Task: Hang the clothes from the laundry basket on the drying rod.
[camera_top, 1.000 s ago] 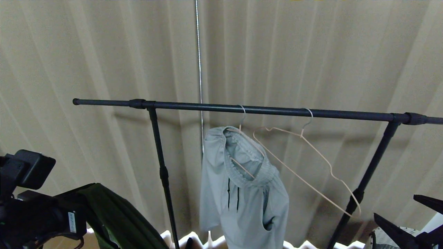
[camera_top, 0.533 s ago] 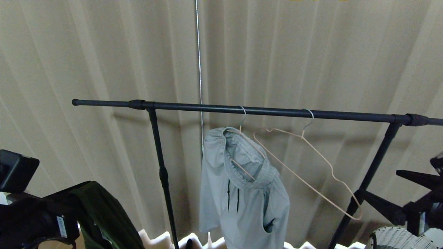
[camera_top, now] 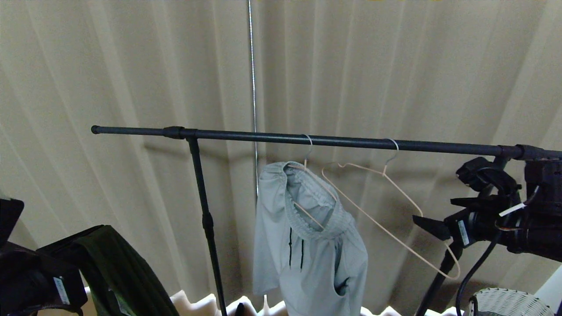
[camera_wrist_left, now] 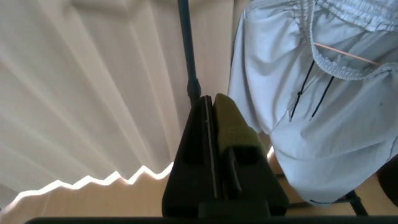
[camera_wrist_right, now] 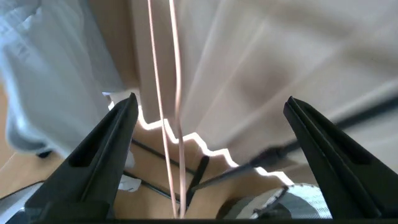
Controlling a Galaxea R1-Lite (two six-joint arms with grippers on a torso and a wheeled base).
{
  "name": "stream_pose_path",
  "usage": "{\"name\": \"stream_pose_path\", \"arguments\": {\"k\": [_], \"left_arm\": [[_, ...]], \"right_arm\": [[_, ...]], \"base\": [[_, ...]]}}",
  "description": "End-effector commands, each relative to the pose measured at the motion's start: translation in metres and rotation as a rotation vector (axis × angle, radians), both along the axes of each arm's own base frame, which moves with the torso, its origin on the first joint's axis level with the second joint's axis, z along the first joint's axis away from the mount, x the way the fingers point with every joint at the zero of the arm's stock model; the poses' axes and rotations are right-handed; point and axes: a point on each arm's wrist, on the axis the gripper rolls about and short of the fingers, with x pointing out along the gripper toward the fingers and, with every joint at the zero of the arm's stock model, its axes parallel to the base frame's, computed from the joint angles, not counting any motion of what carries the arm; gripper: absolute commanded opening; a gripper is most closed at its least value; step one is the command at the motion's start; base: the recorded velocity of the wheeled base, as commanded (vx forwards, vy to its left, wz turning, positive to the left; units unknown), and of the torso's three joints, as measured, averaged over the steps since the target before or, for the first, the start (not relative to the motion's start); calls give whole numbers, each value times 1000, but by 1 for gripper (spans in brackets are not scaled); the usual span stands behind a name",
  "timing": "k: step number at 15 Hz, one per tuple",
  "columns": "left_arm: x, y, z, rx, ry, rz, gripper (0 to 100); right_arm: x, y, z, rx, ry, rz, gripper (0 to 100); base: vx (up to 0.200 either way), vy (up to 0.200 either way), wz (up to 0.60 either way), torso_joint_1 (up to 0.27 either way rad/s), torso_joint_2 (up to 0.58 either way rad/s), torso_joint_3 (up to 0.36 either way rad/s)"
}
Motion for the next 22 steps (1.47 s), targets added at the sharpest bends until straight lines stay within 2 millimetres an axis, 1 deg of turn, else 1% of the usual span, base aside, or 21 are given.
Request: {"name": "stream_pose_path", "arguments": {"k": [1, 4, 8, 11, 14, 17, 18, 22], "left_arm": [[-2, 0, 0, 2, -6, -10, 0], [-5, -2, 1, -2, -17, -36, 0], [-5, -2, 0, -1, -14, -36, 0], [-5, -2, 0, -1, -12, -36, 0], [-5, -2, 0, -1, -12, -36, 0], [-6, -2, 0, -1, -14, -36, 0], [-7, -2, 1, -3, -19, -37, 0], [-6, -2, 0, -2, -15, -36, 0]], "right_arm": [[21, 2, -13, -7, 85, 1, 100], [30, 3, -19, 18, 127, 28, 100], [35, 6, -25, 25, 143, 49, 100], [43, 7, -31, 28, 161, 52, 100], [42, 7, -28, 39, 148, 65, 100], [45, 7, -29, 40, 153, 67, 100], [45, 7, -29, 40, 151, 67, 0], [42, 7, -27, 44, 148, 72, 0]], "base": [[0, 0, 0, 0, 0, 0], [0, 0, 0, 0, 0, 0], [0, 0, 0, 0, 0, 0], [0, 0, 0, 0, 0, 0], [0, 0, 0, 0, 0, 0], [0, 0, 0, 0, 0, 0], [0, 0, 0, 0, 0, 0], [0, 0, 0, 0, 0, 0]]}}
